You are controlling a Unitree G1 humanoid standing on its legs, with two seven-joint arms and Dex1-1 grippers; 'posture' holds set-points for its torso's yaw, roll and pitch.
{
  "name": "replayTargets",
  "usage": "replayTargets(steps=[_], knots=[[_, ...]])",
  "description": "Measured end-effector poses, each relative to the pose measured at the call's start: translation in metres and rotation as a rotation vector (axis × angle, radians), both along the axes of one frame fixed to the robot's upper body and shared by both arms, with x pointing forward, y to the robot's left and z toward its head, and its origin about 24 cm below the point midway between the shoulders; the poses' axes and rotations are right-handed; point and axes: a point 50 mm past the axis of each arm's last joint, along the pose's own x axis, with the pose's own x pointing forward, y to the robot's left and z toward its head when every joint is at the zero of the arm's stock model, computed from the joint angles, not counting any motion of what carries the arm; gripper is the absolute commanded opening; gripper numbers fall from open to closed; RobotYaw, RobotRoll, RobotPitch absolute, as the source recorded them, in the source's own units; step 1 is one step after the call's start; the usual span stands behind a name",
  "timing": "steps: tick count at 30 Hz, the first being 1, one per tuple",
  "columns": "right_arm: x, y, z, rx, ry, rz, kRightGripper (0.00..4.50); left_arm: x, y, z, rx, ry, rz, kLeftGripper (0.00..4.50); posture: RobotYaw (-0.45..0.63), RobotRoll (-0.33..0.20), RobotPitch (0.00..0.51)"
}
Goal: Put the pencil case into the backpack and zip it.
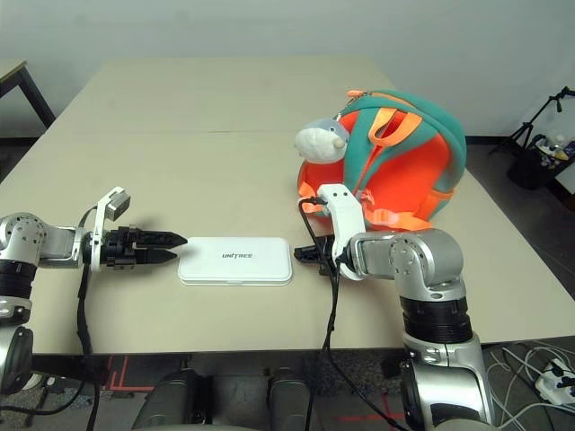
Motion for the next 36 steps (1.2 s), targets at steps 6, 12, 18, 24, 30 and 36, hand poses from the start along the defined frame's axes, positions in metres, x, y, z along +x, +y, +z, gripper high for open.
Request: replayTargets(steps=[6, 12, 18, 24, 30, 36], knots=[[0.000, 0.004, -0.001, 0.000, -0.004, 0.003, 0.03, -0.002, 0.002, -0.006, 0.018, 0.011, 0.006, 4.50, -0.01, 0.000, 0.052], [0.000, 0.004, -0.002, -0.004, -0.003, 0.005, 0.03, 0.000, 0.005, -0.012, 0.040, 0.012, 0.025, 4.50, -0.01, 0.000, 0.047], [0.000, 0.008, -0.002, 0.001, -0.002, 0.013, 0.03, 0.002, 0.004, -0.015, 0.037, 0.008, 0.031, 4.50, -0.01, 0.000, 0.049], [0.001, 0.016, -0.001, 0.025, -0.006, 0.029, 0.03, 0.003, 0.002, -0.017, 0.031, 0.011, 0.030, 4.50, -0.01, 0.000, 0.050], [0.004, 0.023, 0.002, 0.030, -0.026, 0.041, 0.03, 0.002, 0.002, -0.017, 0.027, 0.025, 0.026, 4.50, -0.01, 0.000, 0.051], [0.009, 0.036, 0.006, 0.049, -0.055, 0.067, 0.03, -0.001, 0.002, -0.017, 0.026, 0.044, 0.017, 4.50, 0.00, 0.000, 0.053]])
